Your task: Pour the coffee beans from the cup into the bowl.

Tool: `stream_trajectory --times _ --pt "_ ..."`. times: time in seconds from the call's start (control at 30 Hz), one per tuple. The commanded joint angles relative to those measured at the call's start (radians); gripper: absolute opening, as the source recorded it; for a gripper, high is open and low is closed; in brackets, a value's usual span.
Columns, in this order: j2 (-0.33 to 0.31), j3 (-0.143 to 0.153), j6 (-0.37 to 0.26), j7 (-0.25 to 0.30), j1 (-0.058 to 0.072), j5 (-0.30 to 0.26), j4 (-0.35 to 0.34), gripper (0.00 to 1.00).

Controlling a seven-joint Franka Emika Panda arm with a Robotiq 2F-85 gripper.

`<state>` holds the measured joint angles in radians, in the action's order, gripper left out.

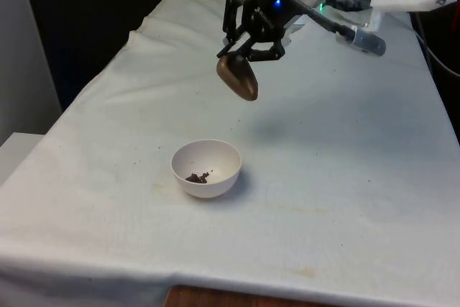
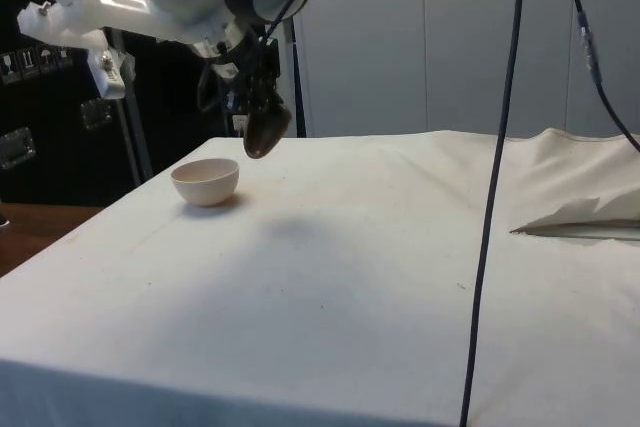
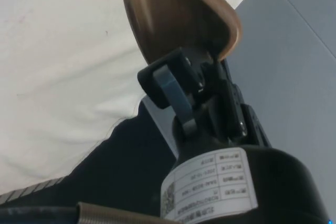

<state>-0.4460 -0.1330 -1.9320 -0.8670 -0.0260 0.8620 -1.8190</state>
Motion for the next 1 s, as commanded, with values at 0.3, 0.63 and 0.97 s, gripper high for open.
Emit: stream_trajectory --times 0.3,0.63,0.97 --pt "0.014 0.017 -0.095 0.033 -0.010 -0.018 -0.052 0.02" --pt "0.036 0.050 -0.167 0.056 -0.009 -0.012 -0.119 0.02" --pt "0.044 0.070 -0.242 0.082 -0.008 -0.012 -0.169 0.02"
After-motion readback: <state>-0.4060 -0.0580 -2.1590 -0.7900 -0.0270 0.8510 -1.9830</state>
